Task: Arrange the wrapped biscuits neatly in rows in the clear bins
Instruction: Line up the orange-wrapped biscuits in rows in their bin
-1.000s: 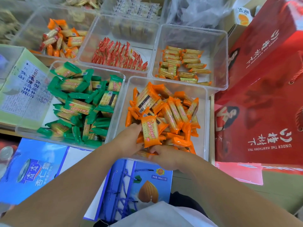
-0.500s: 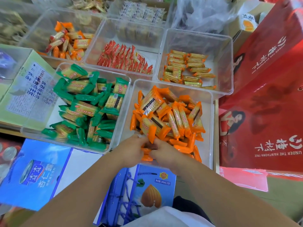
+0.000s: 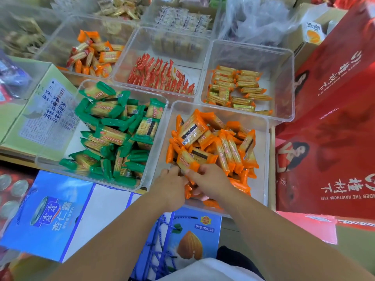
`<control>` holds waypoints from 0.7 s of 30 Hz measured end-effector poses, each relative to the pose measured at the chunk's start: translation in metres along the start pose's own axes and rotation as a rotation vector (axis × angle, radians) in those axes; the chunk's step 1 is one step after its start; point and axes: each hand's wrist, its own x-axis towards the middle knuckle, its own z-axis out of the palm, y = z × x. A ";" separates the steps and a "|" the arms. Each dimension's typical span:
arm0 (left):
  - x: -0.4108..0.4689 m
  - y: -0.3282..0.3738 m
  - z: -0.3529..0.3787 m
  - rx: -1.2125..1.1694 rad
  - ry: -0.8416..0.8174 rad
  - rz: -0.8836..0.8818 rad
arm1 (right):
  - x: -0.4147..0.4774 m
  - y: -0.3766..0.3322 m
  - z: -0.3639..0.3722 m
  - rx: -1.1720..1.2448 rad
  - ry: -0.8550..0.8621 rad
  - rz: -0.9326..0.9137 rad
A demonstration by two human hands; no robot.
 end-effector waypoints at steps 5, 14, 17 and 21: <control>-0.013 -0.006 0.000 0.016 0.002 0.035 | 0.012 0.003 0.007 -0.387 0.233 -0.136; -0.036 -0.011 0.016 -0.010 0.030 0.069 | -0.002 0.010 -0.008 -0.625 0.180 -0.374; -0.037 -0.011 0.020 0.005 0.071 0.106 | 0.001 -0.001 -0.001 -0.766 0.116 -0.406; -0.042 -0.008 0.022 0.076 0.165 0.105 | 0.016 -0.014 0.018 -0.995 0.014 -0.373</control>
